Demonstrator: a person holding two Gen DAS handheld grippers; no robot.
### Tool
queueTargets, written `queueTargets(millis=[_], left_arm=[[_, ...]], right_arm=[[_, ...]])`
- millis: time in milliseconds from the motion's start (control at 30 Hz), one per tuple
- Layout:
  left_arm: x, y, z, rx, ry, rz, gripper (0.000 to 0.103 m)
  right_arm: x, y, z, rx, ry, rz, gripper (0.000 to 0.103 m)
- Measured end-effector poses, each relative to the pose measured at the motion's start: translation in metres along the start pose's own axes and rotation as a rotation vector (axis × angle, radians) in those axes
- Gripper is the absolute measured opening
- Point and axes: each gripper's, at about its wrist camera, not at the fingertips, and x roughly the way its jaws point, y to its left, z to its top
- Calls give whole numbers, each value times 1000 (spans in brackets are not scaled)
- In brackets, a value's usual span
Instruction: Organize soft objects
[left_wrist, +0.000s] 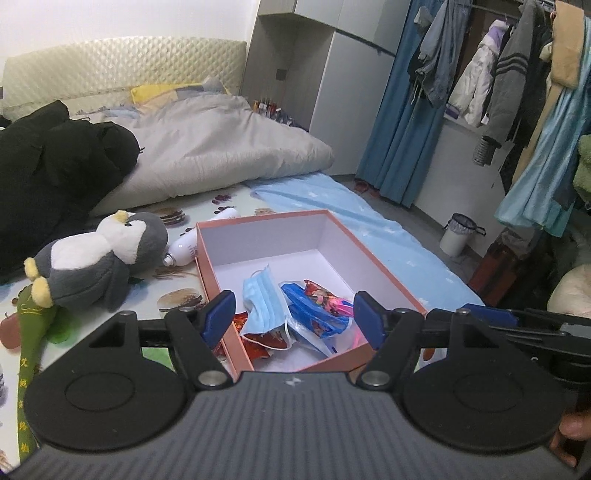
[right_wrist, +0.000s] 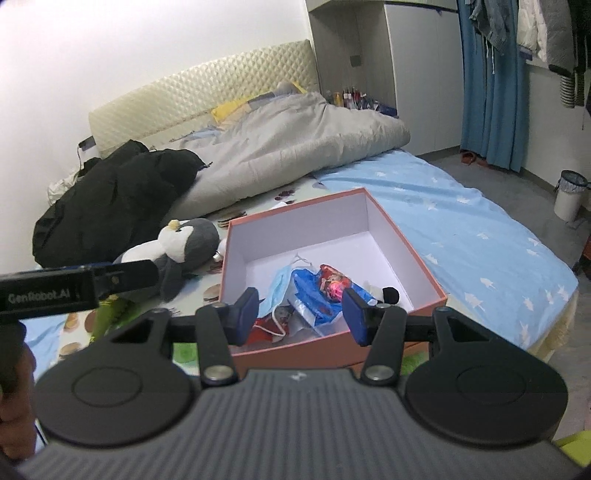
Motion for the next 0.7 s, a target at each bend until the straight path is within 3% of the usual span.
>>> queueTargets(millis=[267,500,600,700], left_arm=[[-39,-7,-17,9,-38,8,79],[-47,-3,-26,-7,-32,25,83],[-48,0,-28,-7,-33,38,84],[-47,6,-30,-25,-32,45,84]], right_arm=[[-26,7,-15,-14,-35,9,53],[-25,11,-21,-18,-34,8,53],[-26,12,-23,-25,-47,-6,67],[-22,13,-24,-16,-40,0,67]])
